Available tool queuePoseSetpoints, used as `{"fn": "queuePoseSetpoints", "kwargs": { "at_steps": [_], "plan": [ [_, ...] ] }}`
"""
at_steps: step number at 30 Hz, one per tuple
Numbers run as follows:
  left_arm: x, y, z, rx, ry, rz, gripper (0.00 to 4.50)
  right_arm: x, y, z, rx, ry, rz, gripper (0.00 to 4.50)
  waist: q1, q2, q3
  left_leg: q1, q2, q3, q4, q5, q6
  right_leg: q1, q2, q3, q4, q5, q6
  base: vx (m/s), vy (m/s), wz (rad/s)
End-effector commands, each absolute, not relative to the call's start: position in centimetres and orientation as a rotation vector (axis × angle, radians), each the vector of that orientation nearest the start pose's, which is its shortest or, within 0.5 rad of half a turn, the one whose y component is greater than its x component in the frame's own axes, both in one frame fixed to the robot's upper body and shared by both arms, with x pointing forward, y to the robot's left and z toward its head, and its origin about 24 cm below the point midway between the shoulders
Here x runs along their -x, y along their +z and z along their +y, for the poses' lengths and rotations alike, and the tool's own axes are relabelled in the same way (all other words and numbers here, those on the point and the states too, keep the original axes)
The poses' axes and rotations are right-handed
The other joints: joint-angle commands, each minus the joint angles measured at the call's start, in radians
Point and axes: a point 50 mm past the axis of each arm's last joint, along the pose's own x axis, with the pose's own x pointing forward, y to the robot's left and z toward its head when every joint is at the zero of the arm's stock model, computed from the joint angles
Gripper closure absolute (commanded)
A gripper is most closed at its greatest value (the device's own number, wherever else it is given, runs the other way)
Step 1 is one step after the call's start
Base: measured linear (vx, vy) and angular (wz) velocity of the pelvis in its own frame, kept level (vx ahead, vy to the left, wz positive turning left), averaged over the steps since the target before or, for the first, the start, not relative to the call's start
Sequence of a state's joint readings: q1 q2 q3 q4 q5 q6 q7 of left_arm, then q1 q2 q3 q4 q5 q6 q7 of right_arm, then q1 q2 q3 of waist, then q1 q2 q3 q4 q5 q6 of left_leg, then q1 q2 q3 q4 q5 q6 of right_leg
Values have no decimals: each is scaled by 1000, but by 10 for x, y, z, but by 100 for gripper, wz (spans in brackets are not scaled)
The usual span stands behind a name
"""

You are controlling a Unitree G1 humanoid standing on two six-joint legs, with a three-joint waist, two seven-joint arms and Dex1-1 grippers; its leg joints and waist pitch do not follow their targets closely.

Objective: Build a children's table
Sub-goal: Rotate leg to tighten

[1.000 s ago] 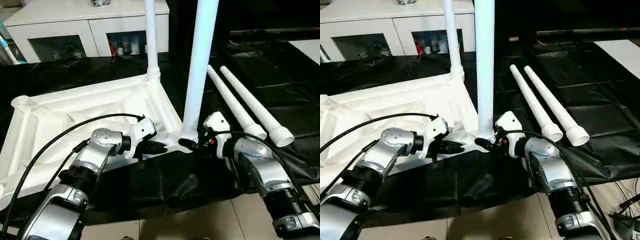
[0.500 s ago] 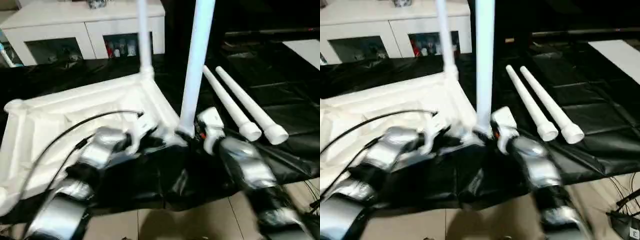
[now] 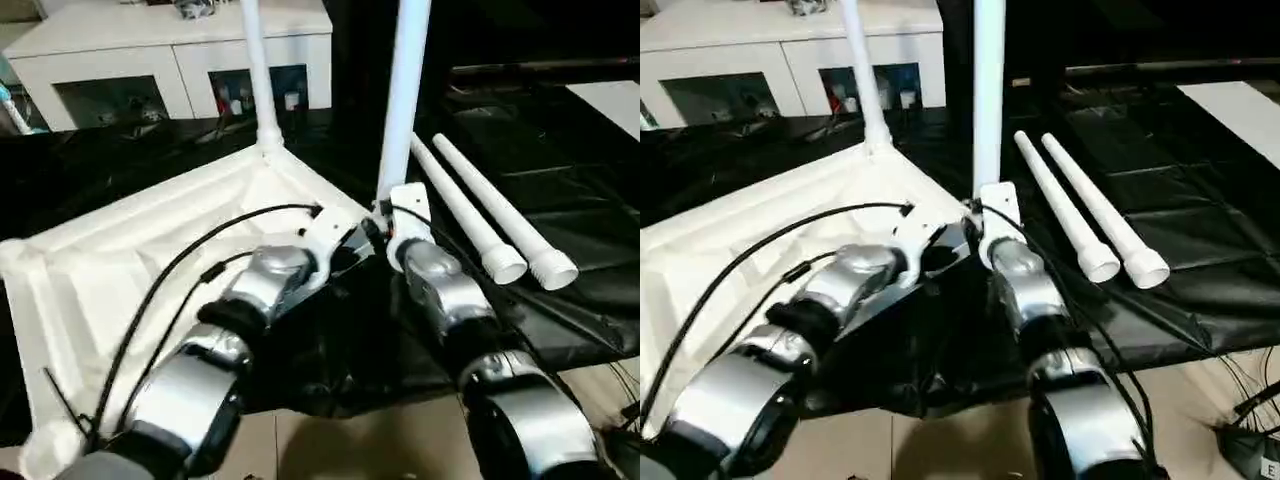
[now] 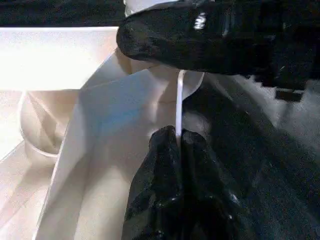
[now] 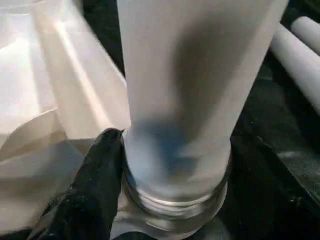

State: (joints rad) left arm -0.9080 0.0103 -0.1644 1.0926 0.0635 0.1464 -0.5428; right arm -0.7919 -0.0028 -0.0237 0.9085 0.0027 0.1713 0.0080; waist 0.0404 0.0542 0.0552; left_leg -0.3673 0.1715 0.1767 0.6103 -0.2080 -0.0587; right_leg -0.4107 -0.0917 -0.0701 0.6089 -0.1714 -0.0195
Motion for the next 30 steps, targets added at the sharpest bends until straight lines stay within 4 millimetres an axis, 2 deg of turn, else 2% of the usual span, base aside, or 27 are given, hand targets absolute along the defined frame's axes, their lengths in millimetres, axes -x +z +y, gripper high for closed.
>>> {"fn": "queuePoseSetpoints", "kwargs": {
  "at_steps": [1,2,3,4,5,8,10,13,17,18,22,24,25,26,30],
  "plan": [
    [-371,56,55,-261,-720,414,450,-365,41,-66,37,264,381,178,5,-12,-78,-1,37,-15,-67,-74,106,65,-60,40,-65,-90,-267,0,0,0],
    [-371,56,54,-267,-730,411,450,-365,43,-64,27,280,373,178,7,-13,-77,-3,38,-15,-67,-67,120,68,-61,39,-64,-75,-271,0,0,0],
    [-371,56,54,-271,-740,413,450,-365,44,-63,14,296,362,178,9,-11,-79,0,39,-15,-66,-63,131,66,-61,38,-63,-66,-275,0,0,0],
    [-370,55,55,-276,-748,414,450,-366,46,-62,3,306,354,122,9,-11,-78,0,40,-15,-66,-62,135,65,-61,39,-62,-62,-277,0,0,0],
    [-370,54,55,-279,-754,414,450,-367,47,-64,-9,304,345,108,8,-12,-76,0,40,-14,-67,-76,141,66,-60,38,-64,-73,-280,0,0,0],
    [-367,51,58,-299,-796,402,450,-370,51,-75,19,293,313,106,5,-12,-73,-2,40,-16,-70,-113,133,68,-63,37,-71,-132,-268,0,0,0],
    [-362,46,63,-314,-868,412,450,-371,54,-87,48,316,283,76,3,-14,-72,-1,39,-15,-71,-128,122,69,-63,37,-76,-168,-257,0,0,0],
    [-356,43,67,-331,-960,394,450,-369,55,-99,92,359,259,76,5,-13,-73,-1,42,-16,-71,-110,126,68,-63,39,-72,-141,-263,0,0,0],
    [-348,38,79,-341,-1053,380,450,-360,59,-113,96,493,209,76,11,-12,-75,-4,46,-15,-68,-75,158,71,-62,39,-62,-71,-276,0,0,0],
    [-347,38,80,-343,-1065,375,450,-359,60,-115,95,513,204,76,15,-12,-74,-1,47,-15,-68,-81,163,68,-62,38,-64,-75,-278,0,0,0],
    [-340,40,91,-343,-1161,347,450,-343,69,-128,133,683,155,76,22,-9,-68,1,52,-14,-74,-139,149,66,-62,40,-72,-157,-255,0,0,0],
    [-337,42,97,-340,-1200,344,450,-333,72,-135,158,763,143,76,23,-9,-67,0,50,-15,-77,-150,127,65,-62,41,-74,-191,-249,0,0,0],
    [-335,43,101,-341,-1225,345,450,-326,73,-140,181,817,146,76,27,-3,-67,3,52,-15,-78,-159,124,65,-61,41,-76,-200,-244,0,0,0],
    [-334,43,102,-342,-1230,347,450,-324,73,-141,185,836,152,76,28,-7,-64,3,54,-14,-78,-169,123,63,-60,43,-78,-206,-239,0,0,0],
    [-331,45,109,-342,-1275,351,450,-313,71,-147,207,917,185,76,27,-7,-66,-2,51,-16,-81,-173,103,63,-61,42,-80,-239,-229,0,0,0]
  ]
}}
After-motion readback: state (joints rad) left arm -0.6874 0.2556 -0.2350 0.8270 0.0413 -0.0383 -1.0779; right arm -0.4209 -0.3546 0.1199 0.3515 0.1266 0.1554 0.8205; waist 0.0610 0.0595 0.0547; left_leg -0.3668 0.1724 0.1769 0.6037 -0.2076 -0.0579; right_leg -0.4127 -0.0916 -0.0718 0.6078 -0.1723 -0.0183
